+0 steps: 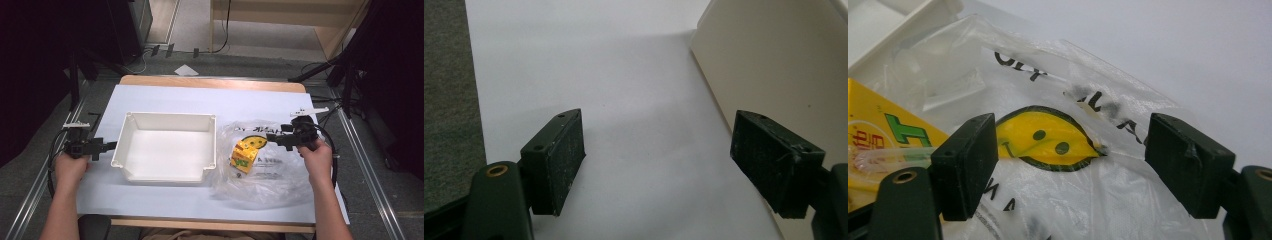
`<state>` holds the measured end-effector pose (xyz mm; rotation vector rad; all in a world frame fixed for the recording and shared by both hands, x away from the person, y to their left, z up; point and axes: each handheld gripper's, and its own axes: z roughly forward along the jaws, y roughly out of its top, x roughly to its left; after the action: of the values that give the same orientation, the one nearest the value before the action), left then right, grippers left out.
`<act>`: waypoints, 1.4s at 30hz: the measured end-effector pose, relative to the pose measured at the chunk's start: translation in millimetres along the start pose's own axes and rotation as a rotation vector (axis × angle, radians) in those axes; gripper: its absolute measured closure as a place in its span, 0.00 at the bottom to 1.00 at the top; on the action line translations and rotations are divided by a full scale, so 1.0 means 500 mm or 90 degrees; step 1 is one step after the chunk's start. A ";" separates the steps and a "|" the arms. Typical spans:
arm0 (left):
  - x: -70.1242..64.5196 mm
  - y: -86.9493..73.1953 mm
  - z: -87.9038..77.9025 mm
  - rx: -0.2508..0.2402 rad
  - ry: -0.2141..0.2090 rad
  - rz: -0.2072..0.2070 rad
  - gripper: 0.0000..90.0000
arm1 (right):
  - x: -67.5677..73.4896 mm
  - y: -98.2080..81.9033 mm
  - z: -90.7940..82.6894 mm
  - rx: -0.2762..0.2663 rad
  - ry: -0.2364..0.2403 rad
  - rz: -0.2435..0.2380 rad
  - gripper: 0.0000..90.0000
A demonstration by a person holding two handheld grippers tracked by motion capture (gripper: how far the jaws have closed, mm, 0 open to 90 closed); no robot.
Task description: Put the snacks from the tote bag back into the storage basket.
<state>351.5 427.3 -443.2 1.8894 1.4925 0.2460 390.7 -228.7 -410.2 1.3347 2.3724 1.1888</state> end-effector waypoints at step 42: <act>0.006 0.006 0.006 -0.008 -0.010 -0.013 0.26 | 0.025 0.011 -0.001 0.039 0.035 -0.020 0.24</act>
<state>356.5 428.3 -444.4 1.8609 1.4946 0.2303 386.5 -217.6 -403.1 1.2935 2.4772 1.1689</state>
